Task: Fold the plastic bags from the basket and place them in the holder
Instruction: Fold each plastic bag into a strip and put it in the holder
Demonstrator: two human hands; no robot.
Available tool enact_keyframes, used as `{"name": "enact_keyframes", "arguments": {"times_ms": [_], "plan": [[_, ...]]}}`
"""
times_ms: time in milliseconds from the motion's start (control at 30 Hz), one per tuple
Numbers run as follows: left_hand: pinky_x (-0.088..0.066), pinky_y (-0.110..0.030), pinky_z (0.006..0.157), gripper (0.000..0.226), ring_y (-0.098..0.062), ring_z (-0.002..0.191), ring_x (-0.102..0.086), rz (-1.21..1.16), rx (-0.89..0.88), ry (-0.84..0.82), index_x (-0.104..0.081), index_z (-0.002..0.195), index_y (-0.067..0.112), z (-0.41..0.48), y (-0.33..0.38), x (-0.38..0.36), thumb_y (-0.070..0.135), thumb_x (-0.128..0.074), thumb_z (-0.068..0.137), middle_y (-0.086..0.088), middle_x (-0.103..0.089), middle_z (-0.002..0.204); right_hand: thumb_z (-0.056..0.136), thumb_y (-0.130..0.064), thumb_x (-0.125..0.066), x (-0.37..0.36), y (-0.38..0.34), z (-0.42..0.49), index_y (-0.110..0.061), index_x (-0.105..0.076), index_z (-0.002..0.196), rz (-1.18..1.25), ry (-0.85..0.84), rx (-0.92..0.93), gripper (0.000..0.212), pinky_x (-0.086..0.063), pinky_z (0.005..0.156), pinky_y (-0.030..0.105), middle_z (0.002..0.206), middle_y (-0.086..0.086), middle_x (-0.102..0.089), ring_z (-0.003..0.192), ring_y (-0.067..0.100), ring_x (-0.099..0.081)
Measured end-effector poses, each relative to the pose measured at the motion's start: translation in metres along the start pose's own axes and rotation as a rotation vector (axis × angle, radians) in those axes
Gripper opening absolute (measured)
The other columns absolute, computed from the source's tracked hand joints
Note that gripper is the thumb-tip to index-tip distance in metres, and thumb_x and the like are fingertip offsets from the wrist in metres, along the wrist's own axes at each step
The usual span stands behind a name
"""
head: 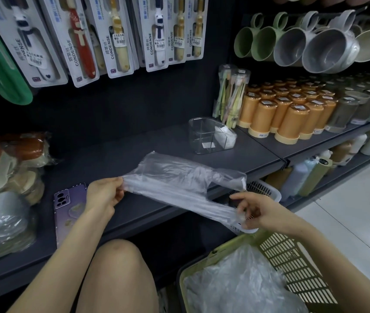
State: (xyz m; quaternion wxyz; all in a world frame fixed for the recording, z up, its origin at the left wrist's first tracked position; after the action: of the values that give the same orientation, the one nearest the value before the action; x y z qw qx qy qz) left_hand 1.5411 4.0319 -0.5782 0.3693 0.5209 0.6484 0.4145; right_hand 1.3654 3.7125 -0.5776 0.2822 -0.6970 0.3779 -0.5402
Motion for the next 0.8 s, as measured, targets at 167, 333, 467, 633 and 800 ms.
{"name": "enact_keyframes", "arguments": {"times_ms": [167, 333, 467, 633, 800], "plan": [[-0.046, -0.021, 0.057, 0.017, -0.014, 0.062, -0.051, 0.262, -0.153, -0.043, -0.062, 0.081, 0.008, -0.005, -0.011, 0.007, 0.003, -0.054, 0.095, -0.006, -0.059, 0.074, 0.089, -0.029, -0.066, 0.028, -0.049, 0.001, -0.024, -0.07, 0.11, -0.177, 0.644, 0.102, 0.022, -0.051, 0.079, 0.032, 0.097, -0.006, -0.071, 0.088, 0.016, -0.065], [-0.049, -0.021, 0.054, 0.016, -0.016, 0.063, -0.053, 0.341, -0.216, -0.162, -0.062, 0.08, 0.006, -0.024, -0.008, 0.003, -0.001, -0.054, 0.092, -0.008, -0.061, 0.073, 0.096, -0.033, -0.055, -0.014, -0.135, 0.072, -0.017, -0.07, 0.113, -0.375, 0.59, 0.291, 0.028, -0.049, 0.087, 0.034, 0.107, 0.0, -0.072, 0.101, 0.021, -0.063], [-0.048, -0.02, 0.052, 0.016, -0.015, 0.061, -0.054, 0.368, -0.219, -0.218, -0.062, 0.079, 0.006, -0.026, -0.01, 0.004, -0.003, -0.056, 0.091, -0.007, -0.06, 0.07, 0.097, -0.042, -0.05, -0.048, -0.148, 0.16, -0.009, -0.053, 0.132, -0.477, 0.273, 0.061, 0.049, -0.043, 0.097, 0.037, 0.128, 0.01, -0.061, 0.121, 0.032, -0.052], [-0.048, -0.017, 0.049, 0.015, -0.015, 0.059, -0.054, 0.392, -0.267, -0.212, -0.063, 0.08, 0.005, -0.023, -0.013, 0.008, -0.002, -0.056, 0.091, -0.006, -0.062, 0.07, 0.088, -0.037, -0.059, -0.063, -0.129, 0.202, -0.014, -0.054, 0.075, -0.549, 0.197, -0.168, 0.026, -0.045, 0.087, 0.033, 0.083, 0.004, -0.061, 0.089, 0.029, -0.059], [-0.049, -0.023, 0.054, 0.012, -0.016, 0.059, -0.057, 0.403, -0.265, -0.199, -0.065, 0.083, 0.004, -0.016, -0.014, 0.012, 0.0, -0.057, 0.091, -0.007, -0.064, 0.072, 0.075, -0.021, -0.072, -0.059, -0.113, 0.204, -0.005, -0.069, 0.082, -0.19, 0.234, -0.179, 0.017, -0.053, 0.074, 0.028, 0.075, 0.005, -0.066, 0.078, 0.024, -0.066]]}}
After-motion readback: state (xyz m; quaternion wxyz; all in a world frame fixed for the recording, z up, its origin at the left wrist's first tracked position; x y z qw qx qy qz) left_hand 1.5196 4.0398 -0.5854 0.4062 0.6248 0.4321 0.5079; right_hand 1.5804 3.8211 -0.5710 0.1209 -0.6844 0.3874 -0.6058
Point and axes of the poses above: each hand's wrist, its own z-axis towards the middle knuckle, its own x-axis out of the back of the hand, y = z × x, the point moved 2 cm from there along z, towards the middle knuckle
